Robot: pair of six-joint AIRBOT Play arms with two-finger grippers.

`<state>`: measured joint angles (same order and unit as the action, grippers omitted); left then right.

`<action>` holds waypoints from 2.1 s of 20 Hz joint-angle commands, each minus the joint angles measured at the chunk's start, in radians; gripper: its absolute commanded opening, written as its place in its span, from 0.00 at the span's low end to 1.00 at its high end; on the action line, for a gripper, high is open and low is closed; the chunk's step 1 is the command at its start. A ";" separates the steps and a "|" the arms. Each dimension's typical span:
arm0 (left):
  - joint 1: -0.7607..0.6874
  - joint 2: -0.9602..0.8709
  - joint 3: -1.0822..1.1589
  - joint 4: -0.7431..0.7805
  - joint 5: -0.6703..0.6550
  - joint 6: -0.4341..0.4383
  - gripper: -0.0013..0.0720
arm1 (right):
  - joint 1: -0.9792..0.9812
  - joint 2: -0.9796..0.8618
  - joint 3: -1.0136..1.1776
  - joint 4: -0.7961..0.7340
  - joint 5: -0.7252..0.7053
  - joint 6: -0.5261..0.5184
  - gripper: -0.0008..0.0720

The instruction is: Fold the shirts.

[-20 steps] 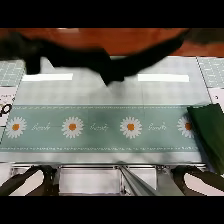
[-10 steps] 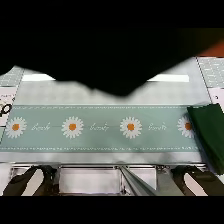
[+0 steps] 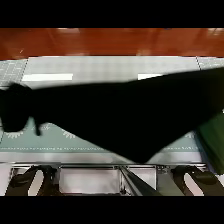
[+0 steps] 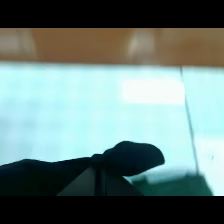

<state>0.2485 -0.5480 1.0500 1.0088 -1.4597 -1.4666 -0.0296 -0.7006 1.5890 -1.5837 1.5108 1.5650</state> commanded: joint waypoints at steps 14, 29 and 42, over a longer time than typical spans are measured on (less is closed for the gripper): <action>-0.023 -0.739 -0.113 0.066 0.364 0.060 0.71 | -0.086 -0.897 0.086 0.171 -0.104 0.030 0.57; 0.347 -0.698 -0.522 -0.355 0.445 0.512 0.71 | -0.349 -0.361 -1.112 0.641 -0.354 -0.251 0.57; 0.126 -0.768 -0.371 -0.354 0.485 0.486 0.04 | -0.330 -0.362 -1.112 0.688 -0.336 -0.250 0.57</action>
<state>0.3912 -1.3087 0.6395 0.6613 -0.9443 -0.9798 -0.3733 -1.0634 0.4782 -0.9157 1.1820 1.3155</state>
